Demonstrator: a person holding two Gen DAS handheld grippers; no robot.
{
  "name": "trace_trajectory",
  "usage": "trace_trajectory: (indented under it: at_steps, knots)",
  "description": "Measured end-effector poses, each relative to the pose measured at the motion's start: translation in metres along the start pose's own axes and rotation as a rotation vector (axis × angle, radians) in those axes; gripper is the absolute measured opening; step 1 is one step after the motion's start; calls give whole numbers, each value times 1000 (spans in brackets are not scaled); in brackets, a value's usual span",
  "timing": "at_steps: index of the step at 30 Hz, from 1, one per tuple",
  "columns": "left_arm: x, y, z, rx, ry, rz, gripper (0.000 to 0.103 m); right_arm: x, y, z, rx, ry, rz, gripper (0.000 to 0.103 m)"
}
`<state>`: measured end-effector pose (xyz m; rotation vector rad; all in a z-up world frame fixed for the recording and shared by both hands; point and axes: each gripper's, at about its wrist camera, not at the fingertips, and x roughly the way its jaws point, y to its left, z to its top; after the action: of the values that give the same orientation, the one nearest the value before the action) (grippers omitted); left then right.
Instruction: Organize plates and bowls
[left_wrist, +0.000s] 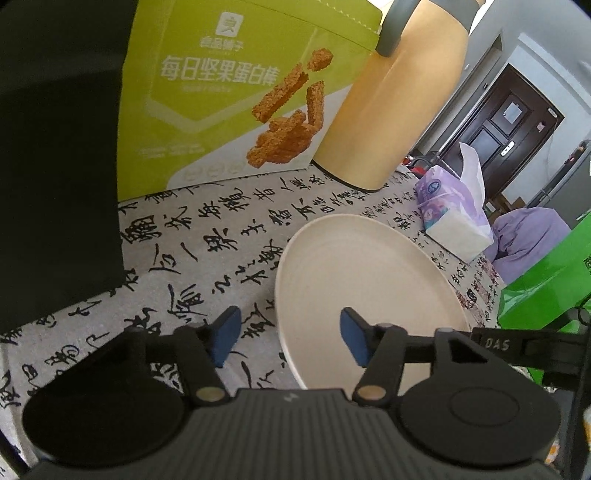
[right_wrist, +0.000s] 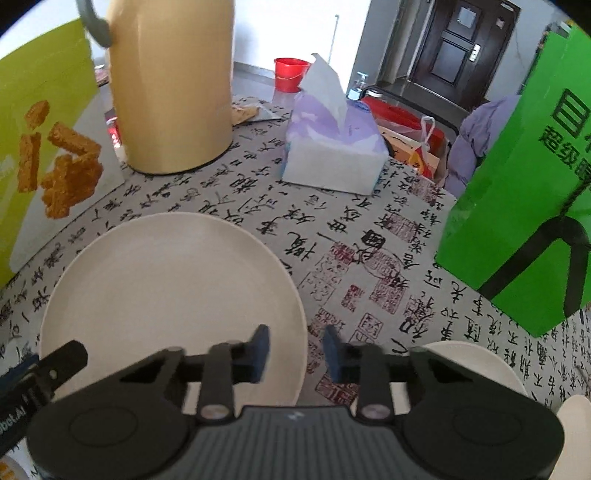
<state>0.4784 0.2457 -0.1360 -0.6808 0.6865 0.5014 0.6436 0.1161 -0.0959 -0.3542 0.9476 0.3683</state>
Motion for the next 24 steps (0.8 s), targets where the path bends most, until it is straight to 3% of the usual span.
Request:
trace_trajectory:
  at_steps: [13,24]
  knots:
    - [5,9,1,-41,7,-24,16,12,-1,-4,26,6,21,21]
    - [7,5,1,-3,0,-14,15,5,1,-8,-4,-27,-7,12]
